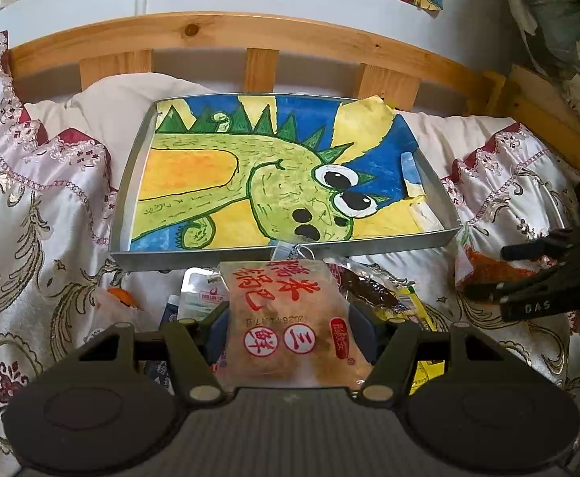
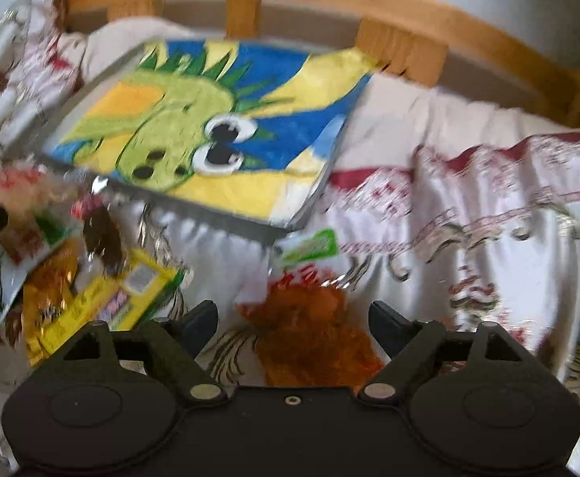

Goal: Organize snacks
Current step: 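Grasp and lift the rice-cracker bag with the left tool while the right tool grasps the orange bag, then lower both bags into the dinosaur tray and open both tools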

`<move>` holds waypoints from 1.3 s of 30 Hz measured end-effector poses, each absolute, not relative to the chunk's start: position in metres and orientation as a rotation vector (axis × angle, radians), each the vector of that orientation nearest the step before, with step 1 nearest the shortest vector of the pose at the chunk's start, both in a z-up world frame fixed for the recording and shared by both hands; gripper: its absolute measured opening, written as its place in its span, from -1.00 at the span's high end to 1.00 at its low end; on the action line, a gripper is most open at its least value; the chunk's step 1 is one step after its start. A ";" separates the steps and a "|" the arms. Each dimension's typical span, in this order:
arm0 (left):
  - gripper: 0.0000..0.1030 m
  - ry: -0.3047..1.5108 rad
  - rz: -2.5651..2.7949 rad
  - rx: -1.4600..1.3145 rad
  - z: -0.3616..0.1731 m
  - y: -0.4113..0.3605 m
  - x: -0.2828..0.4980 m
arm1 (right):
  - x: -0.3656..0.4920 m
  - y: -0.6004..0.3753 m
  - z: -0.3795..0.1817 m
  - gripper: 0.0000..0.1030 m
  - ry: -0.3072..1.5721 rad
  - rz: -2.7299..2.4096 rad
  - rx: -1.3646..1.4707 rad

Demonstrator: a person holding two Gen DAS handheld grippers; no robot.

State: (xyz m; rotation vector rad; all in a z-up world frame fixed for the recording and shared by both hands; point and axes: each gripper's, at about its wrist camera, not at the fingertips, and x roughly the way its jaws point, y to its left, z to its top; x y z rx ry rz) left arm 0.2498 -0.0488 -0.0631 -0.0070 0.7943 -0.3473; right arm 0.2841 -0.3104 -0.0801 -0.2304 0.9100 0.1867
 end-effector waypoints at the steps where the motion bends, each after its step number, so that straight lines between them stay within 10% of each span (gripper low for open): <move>1: -0.31 0.792 -0.349 -0.007 -0.064 -0.049 0.250 | 0.287 -0.310 -0.083 -0.69 0.927 0.206 -0.238; 14: -0.31 0.772 -0.366 0.001 -0.062 -0.051 0.249 | 0.290 -0.295 -0.095 -0.08 0.950 0.244 -0.336; 39: -0.30 0.580 -0.307 -0.063 -0.047 -0.057 0.300 | 0.280 -0.233 -0.051 -0.08 0.540 0.311 -0.286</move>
